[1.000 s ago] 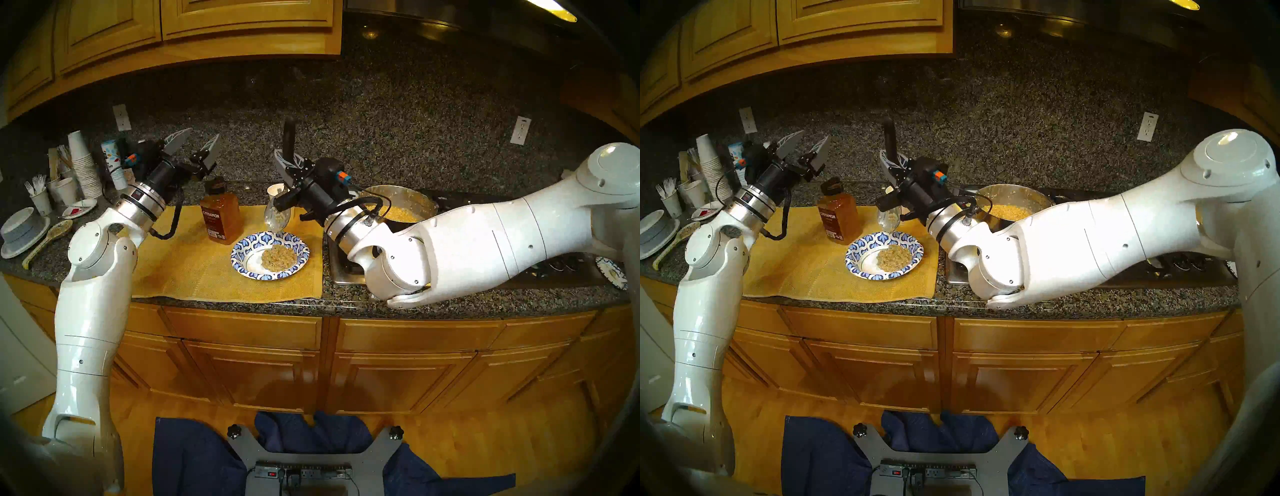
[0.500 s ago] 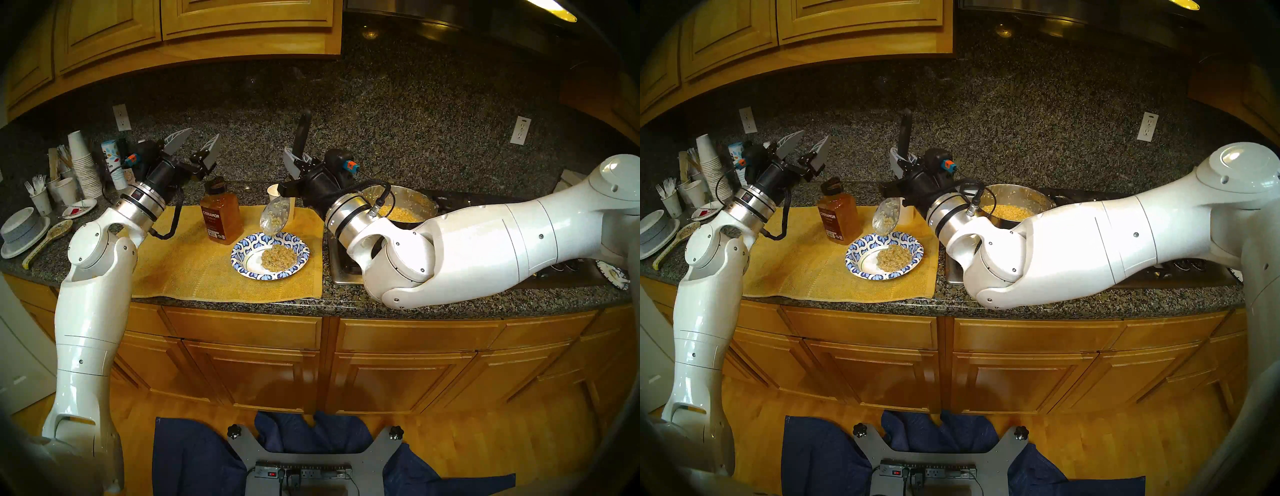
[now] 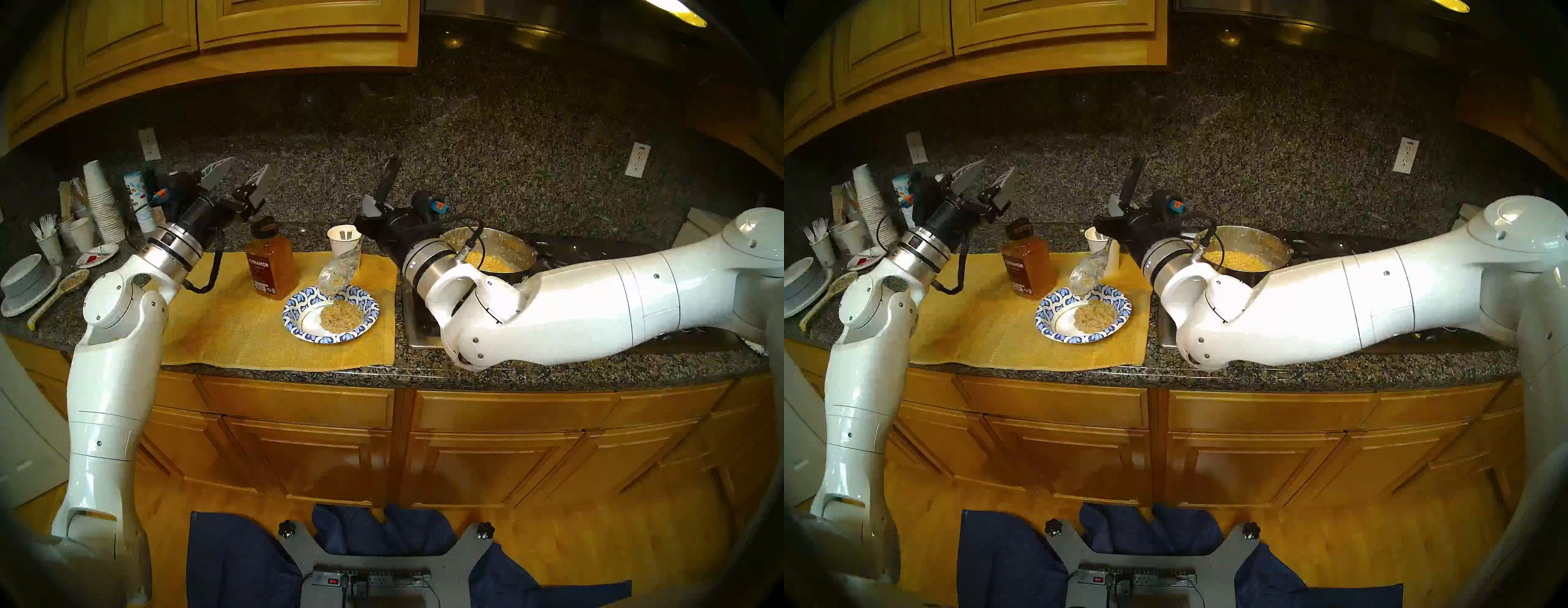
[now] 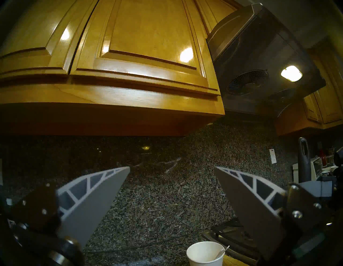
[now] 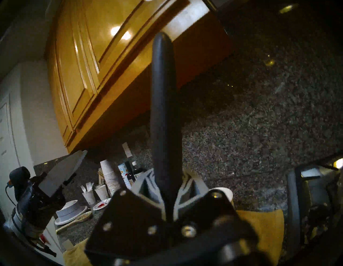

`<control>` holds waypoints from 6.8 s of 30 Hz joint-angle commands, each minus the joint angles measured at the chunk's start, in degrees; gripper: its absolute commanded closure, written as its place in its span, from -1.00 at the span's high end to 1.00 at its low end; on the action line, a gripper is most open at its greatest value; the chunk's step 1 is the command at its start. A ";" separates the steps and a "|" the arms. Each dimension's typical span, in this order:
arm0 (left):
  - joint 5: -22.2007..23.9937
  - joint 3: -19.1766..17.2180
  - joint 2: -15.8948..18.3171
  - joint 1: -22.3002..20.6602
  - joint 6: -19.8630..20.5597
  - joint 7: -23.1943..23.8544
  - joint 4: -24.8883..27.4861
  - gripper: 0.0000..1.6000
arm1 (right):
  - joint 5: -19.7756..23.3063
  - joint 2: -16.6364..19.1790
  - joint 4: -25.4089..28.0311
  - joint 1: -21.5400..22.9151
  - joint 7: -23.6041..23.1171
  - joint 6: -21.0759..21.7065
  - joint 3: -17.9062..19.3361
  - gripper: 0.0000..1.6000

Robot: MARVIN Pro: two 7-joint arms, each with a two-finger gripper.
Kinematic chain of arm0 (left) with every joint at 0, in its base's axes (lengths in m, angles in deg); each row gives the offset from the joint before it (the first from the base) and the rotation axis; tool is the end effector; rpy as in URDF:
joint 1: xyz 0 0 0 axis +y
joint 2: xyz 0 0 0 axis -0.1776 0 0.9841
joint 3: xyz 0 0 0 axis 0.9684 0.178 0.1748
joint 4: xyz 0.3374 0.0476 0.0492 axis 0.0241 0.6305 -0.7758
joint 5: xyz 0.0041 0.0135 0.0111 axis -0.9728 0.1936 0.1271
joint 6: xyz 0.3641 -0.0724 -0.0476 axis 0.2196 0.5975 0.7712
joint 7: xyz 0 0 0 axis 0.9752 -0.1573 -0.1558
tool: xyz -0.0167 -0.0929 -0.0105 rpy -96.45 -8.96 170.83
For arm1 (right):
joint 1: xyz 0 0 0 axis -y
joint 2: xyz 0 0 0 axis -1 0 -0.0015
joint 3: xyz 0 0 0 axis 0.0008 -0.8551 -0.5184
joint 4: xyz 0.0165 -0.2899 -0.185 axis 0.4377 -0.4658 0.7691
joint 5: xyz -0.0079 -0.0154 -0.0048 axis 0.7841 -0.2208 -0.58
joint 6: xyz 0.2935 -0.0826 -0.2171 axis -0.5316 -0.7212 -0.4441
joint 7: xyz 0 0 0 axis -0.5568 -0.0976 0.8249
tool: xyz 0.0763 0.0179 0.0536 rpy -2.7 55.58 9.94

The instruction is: Scoop oatmeal into bowl, add cinnamon, and put a spoon inside bowl

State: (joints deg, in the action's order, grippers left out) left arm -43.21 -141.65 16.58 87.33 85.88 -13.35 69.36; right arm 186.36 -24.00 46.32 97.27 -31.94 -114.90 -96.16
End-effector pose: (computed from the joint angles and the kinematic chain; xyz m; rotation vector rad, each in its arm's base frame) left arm 0.5039 0.1750 -0.1112 1.4412 -0.4413 2.4023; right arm 0.4935 0.1697 -0.1338 -1.6348 -0.0640 -1.7280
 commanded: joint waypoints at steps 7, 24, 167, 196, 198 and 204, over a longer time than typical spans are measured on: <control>0.45 -0.36 0.02 -1.88 -0.64 0.06 1.32 1.00 | 11.80 3.21 -1.26 -1.13 -11.18 7.04 6.86 -1.00; 0.44 -0.35 0.03 -1.86 -0.61 0.05 1.33 1.00 | 18.71 5.90 -1.76 -0.81 -15.56 9.75 9.44 -1.00; 0.55 -0.27 0.15 -1.85 -0.68 -0.03 1.33 1.00 | -7.58 23.16 -11.84 9.73 3.70 15.68 -5.86 0.23; 0.48 -0.25 0.27 -1.69 -0.57 -0.08 1.33 1.00 | -11.93 30.75 -11.02 17.19 4.77 11.87 -3.16 0.96; 0.47 -0.25 0.28 -1.68 -0.55 -0.08 1.33 1.00 | -12.24 31.30 -7.78 17.90 2.88 10.73 -2.11 0.95; 0.49 -0.25 0.28 -1.70 -0.57 -0.09 1.34 1.00 | -12.24 31.56 -3.79 17.99 0.47 10.30 -1.49 0.91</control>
State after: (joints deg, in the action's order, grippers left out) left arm -43.11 -141.54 16.80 87.40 85.86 -13.47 69.37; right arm 175.71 6.47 37.38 111.14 -27.88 -102.26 -100.98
